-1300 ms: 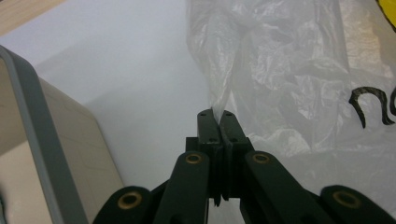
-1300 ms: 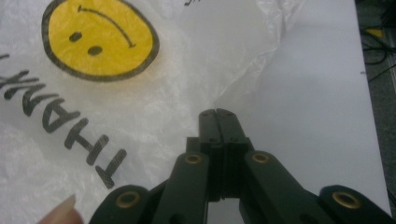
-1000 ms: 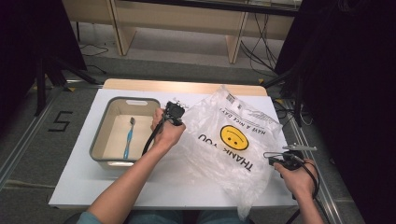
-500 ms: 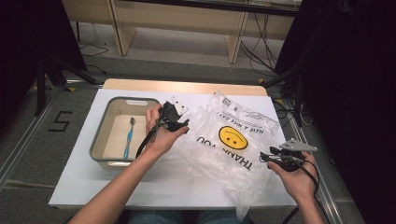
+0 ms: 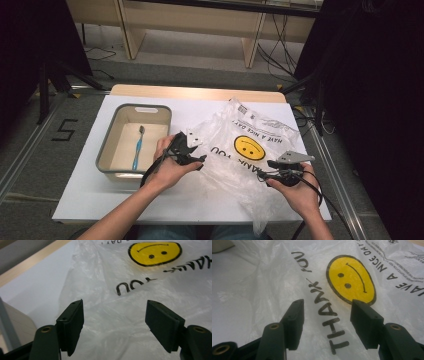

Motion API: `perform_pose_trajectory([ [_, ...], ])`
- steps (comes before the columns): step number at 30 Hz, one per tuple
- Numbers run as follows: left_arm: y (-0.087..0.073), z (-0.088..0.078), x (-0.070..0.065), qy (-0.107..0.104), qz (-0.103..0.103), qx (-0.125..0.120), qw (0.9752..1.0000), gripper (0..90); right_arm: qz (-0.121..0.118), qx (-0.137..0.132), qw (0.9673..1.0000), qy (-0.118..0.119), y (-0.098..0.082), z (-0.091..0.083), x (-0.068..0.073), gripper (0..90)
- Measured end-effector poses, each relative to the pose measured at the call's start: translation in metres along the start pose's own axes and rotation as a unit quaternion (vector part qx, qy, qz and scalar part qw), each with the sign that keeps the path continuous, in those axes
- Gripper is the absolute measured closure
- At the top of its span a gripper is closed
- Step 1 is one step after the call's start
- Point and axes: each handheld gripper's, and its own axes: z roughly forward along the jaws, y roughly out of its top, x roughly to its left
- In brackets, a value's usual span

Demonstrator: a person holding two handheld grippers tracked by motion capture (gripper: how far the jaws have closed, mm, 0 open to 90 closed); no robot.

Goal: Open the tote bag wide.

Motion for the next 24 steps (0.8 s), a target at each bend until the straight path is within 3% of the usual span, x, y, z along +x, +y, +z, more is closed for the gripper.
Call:
perform_pose_trajectory([
  [7, -0.015, -0.005, -0.010, -0.018, 0.012, 0.005, 0.9998, 31.2, -0.006, 0.005, 0.9998, 0.016, -0.001, 0.008, 0.007, 45.4],
  [10, -0.024, -0.008, -0.017, -0.031, 0.019, 0.000, 0.9993, 31.2, -0.010, 0.010, 0.9994, 0.033, -0.001, 0.014, 0.013, 44.6],
  [17, -0.038, -0.014, -0.028, -0.061, 0.031, 0.005, 0.9977, 31.1, -0.013, 0.006, 0.9989, 0.045, 0.000, 0.020, 0.020, 42.3],
  [24, -0.046, -0.016, -0.035, -0.069, 0.035, -0.003, 0.9970, 32.3, -0.013, 0.000, 0.9987, 0.049, 0.001, 0.024, 0.023, 42.2],
])
